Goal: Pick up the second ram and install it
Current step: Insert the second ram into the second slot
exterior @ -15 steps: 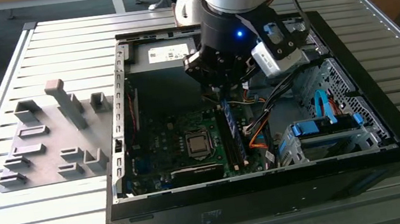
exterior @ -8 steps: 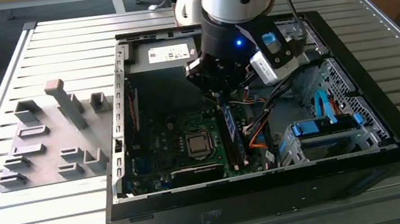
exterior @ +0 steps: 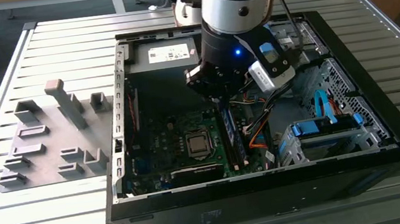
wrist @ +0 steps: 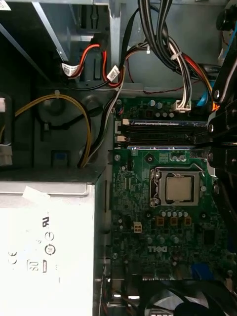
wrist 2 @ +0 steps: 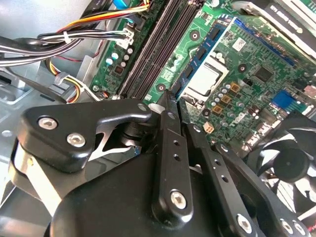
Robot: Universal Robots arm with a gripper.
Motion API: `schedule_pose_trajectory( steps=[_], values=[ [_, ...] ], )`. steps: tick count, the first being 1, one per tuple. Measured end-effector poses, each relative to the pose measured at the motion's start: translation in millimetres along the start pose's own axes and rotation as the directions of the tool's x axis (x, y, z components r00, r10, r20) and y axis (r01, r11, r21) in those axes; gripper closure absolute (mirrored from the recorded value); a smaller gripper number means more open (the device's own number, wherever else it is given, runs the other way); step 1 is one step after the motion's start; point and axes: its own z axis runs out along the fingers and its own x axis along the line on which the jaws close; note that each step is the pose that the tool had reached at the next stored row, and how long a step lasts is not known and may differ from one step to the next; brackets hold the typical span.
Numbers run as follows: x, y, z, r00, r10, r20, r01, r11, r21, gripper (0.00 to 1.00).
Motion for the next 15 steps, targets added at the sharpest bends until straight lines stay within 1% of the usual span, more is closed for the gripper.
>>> schedule_pose_trajectory(
  steps=[5,13,15],
  values=[
    [-0.2,0.1,8.3,1.0,0.0,0.0,0.0,1.0,0.0,0.86],
    [-0.1,-1.0,9.0,1.0,0.0,0.0,0.0,1.0,-0.0002,0.86],
    [-0.2,-1.8,10.7,1.0,0.0,0.0001,0.0,1.0,-0.0004,0.86]
  ],
)
